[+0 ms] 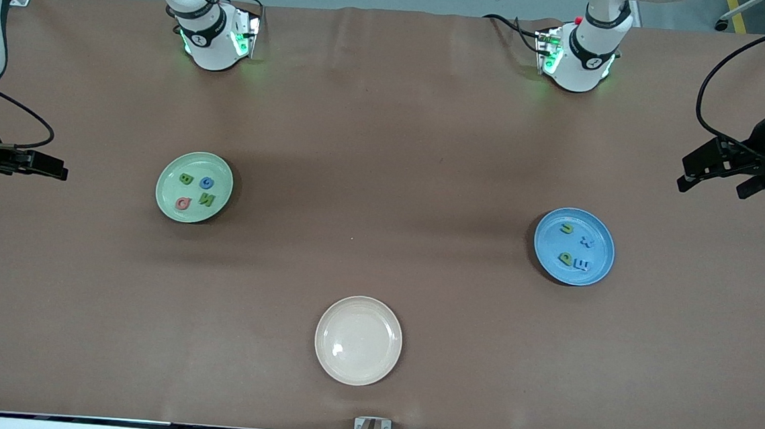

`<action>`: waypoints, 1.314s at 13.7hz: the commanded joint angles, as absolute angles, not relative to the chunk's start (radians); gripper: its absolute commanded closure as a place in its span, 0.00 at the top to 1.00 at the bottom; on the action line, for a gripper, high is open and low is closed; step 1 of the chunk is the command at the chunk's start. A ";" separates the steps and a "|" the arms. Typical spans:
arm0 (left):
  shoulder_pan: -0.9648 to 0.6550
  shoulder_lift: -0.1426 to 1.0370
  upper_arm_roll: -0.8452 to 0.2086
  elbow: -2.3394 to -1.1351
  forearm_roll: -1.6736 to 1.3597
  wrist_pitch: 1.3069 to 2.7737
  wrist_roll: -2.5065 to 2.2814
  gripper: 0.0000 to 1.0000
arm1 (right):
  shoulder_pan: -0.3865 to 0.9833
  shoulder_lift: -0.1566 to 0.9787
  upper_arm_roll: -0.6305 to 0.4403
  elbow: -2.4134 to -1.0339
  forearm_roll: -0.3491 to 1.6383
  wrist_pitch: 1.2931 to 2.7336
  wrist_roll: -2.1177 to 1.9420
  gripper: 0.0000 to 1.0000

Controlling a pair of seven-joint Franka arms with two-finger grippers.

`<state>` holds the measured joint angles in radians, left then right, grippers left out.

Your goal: Sort upper and lower case letters into plates

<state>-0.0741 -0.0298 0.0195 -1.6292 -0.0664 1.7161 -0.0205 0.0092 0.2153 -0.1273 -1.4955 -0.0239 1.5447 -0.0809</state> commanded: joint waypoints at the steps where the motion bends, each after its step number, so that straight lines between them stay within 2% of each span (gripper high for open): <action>1: -0.058 -0.049 0.008 -1.638 -0.084 1.710 -0.008 1.00 | -0.009 0.202 -0.110 -1.476 -0.009 1.529 -0.080 1.00; 11: -0.060 -0.066 -0.003 -1.626 -0.058 1.709 -0.011 1.00 | 0.011 0.215 -0.103 -1.424 -0.008 1.520 -0.084 1.00; 18: -0.057 -0.067 -0.002 -1.605 -0.054 1.706 -0.025 1.00 | 0.011 0.172 -0.104 -1.475 -0.008 1.491 -0.090 1.00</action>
<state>-0.0685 -0.0552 0.0076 -1.6082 -0.0651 1.7167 -0.0207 0.0144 0.2143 -0.1059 -1.4358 -0.0212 1.4990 -0.0811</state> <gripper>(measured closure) 0.000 0.000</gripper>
